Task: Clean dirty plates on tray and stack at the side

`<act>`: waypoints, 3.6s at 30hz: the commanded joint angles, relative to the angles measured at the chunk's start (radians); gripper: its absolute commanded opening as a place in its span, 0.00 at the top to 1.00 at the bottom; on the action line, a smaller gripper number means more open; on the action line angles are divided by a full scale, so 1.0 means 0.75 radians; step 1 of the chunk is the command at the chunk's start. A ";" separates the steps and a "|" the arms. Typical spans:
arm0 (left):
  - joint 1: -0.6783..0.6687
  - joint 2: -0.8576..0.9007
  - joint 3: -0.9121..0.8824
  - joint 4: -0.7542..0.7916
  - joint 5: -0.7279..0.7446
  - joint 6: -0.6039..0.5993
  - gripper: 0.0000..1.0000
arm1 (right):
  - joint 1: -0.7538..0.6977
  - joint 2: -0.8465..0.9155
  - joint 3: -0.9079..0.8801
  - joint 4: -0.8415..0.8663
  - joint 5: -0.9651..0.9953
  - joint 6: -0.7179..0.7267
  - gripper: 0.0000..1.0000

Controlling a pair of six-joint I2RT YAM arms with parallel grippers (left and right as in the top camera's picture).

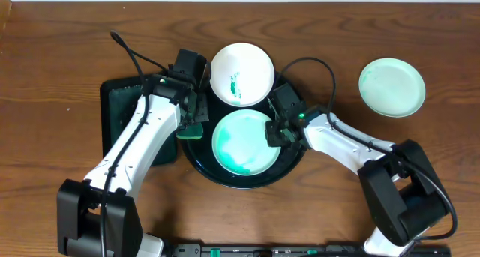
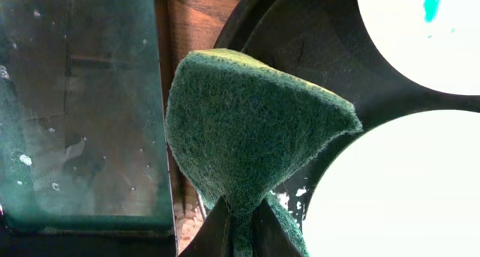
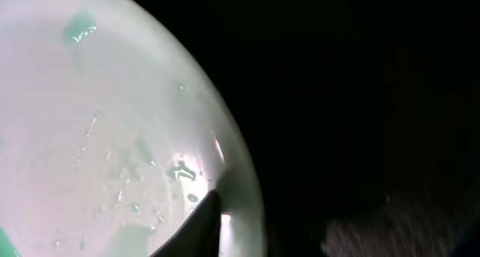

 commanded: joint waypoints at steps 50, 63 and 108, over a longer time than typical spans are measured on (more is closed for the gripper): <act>0.004 0.010 0.031 -0.026 -0.001 0.013 0.93 | -0.158 -0.058 -0.037 0.061 -0.114 0.360 0.52; 0.004 0.010 0.031 -0.030 -0.002 0.013 0.93 | -0.185 0.118 -0.037 0.238 -0.374 0.261 0.78; 0.004 0.010 0.031 -0.027 0.018 0.013 0.92 | -0.086 -0.599 -0.036 0.116 0.382 -0.507 0.99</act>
